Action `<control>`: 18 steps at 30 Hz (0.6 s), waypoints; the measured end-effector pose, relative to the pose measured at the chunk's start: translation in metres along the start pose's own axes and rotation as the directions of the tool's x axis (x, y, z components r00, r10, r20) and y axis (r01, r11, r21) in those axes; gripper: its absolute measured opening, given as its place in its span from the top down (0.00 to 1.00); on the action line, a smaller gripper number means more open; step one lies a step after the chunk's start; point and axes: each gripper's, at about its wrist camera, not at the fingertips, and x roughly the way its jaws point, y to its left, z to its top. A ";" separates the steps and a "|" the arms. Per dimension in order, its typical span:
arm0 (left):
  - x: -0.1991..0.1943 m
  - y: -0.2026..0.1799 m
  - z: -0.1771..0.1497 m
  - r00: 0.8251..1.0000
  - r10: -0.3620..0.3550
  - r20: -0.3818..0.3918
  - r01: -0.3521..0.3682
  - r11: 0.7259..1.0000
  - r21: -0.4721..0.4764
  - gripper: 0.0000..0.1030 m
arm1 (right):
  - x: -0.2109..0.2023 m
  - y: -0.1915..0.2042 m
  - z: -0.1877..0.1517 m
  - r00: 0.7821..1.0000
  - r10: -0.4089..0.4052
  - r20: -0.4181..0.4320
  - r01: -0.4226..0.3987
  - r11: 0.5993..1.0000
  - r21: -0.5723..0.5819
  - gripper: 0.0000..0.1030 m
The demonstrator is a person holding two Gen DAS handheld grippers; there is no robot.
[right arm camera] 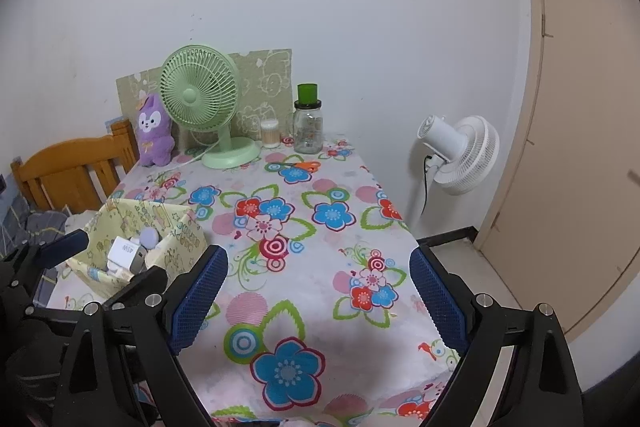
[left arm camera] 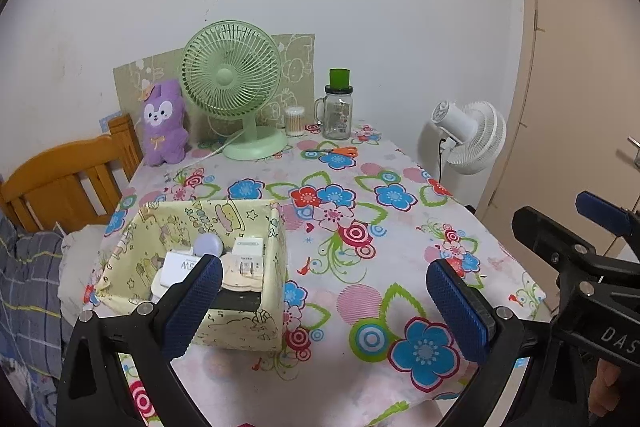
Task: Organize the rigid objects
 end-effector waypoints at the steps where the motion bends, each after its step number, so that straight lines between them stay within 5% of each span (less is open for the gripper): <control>1: -0.001 0.001 -0.001 1.000 0.001 0.005 -0.001 1.000 -0.003 0.00 | -0.001 -0.001 -0.001 1.000 0.001 0.003 -0.001 1.000 0.003 0.09; 18: -0.006 0.012 -0.005 1.000 0.009 0.025 -0.008 0.999 -0.036 0.00 | -0.006 -0.008 -0.009 0.999 0.025 0.022 -0.025 0.999 0.031 0.08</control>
